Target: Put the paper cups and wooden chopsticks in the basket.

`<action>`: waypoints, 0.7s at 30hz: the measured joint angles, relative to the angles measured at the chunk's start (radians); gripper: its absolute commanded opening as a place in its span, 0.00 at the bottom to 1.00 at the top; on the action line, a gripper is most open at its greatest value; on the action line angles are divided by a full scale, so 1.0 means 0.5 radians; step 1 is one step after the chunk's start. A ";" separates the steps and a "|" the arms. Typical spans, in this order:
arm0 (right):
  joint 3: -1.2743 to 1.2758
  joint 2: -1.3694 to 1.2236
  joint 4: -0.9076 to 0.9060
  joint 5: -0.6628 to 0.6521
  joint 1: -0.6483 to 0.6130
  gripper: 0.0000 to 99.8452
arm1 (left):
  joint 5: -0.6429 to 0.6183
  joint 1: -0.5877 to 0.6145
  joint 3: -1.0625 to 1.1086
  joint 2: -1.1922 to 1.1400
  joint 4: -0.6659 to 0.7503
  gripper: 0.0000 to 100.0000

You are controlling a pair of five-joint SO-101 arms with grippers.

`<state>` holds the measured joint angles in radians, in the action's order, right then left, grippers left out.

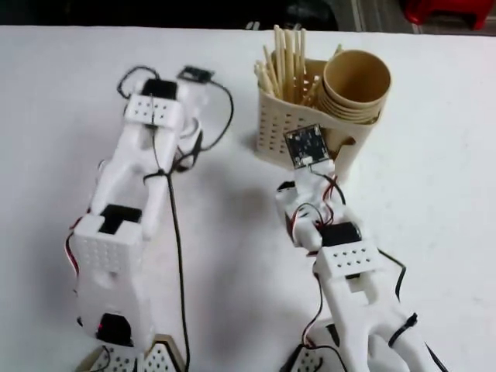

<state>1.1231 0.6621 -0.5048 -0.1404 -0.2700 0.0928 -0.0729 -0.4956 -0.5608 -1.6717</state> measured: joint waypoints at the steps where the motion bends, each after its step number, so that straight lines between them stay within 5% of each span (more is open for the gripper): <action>1: 0.000 0.000 0.000 0.000 0.000 0.02 | 0.000 0.000 -0.107 0.000 -0.061 0.02; 14: 0.000 0.000 0.000 0.000 0.000 0.02 | 0.003 0.068 -1.142 0.334 -0.212 0.02; 21: 0.000 0.000 0.000 0.000 0.000 0.02 | -0.006 -0.144 -1.694 0.552 0.049 0.02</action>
<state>1.1231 0.6621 -0.5048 -0.1404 -0.2700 0.0898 -0.1450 -1.3426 -0.2846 -1.6471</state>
